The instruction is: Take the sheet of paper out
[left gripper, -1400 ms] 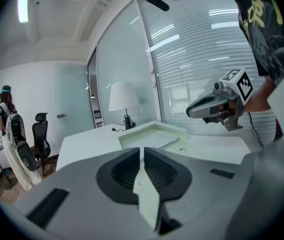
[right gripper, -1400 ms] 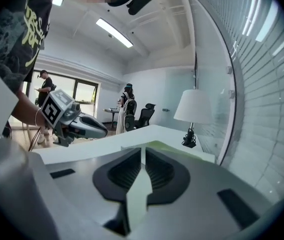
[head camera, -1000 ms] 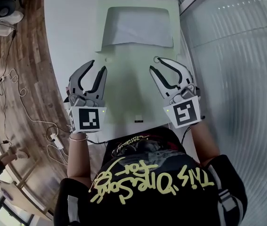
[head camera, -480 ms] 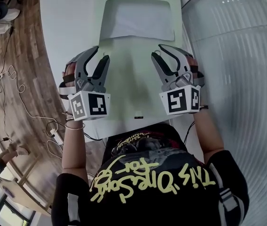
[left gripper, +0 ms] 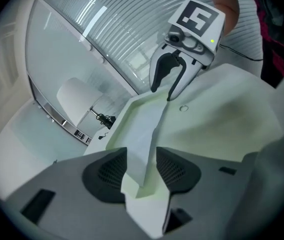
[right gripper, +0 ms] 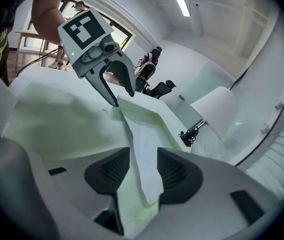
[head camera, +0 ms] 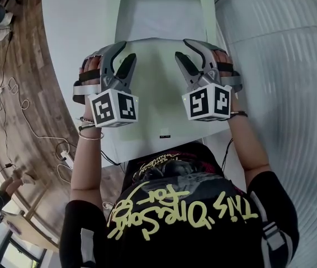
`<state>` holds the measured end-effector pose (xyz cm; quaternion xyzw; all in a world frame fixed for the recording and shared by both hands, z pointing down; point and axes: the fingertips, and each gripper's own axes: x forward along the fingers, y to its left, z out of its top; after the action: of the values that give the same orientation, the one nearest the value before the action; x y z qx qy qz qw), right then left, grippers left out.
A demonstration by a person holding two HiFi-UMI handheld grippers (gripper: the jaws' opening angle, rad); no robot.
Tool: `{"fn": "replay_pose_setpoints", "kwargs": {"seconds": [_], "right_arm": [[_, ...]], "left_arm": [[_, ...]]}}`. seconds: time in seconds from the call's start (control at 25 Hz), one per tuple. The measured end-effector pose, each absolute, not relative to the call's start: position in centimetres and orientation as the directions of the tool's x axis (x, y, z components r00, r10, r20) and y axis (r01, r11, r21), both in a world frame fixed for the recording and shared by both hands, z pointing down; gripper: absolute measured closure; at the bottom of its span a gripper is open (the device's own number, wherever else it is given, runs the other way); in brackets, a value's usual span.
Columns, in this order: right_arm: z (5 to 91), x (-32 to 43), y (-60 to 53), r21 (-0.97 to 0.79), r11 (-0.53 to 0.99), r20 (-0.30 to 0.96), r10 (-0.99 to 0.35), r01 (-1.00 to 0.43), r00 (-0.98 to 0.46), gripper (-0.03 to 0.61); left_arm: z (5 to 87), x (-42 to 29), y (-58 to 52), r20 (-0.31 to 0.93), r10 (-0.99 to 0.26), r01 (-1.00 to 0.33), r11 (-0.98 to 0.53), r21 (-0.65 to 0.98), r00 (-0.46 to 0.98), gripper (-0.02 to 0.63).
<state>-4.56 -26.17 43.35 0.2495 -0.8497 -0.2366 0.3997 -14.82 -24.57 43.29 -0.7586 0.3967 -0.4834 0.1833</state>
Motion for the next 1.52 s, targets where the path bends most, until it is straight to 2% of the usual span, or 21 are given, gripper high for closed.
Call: {"fn": "replay_pose_setpoints", "kwargs": {"seconds": [0.96, 1.52], "right_arm": [[47.2, -6.1, -30.1, 0.632, 0.768, 0.668, -0.606, -0.101, -0.432, 0.411], [48.2, -6.0, -32.0, 0.663, 0.745, 0.670, -0.634, -0.072, -0.386, 0.411]], "left_arm": [[47.2, -14.1, -29.8, 0.703, -0.701, -0.275, -0.703, -0.656, 0.115, 0.440], [47.4, -14.4, -31.0, 0.700, -0.710, -0.271, -0.691, -0.670, 0.081, 0.440]]}}
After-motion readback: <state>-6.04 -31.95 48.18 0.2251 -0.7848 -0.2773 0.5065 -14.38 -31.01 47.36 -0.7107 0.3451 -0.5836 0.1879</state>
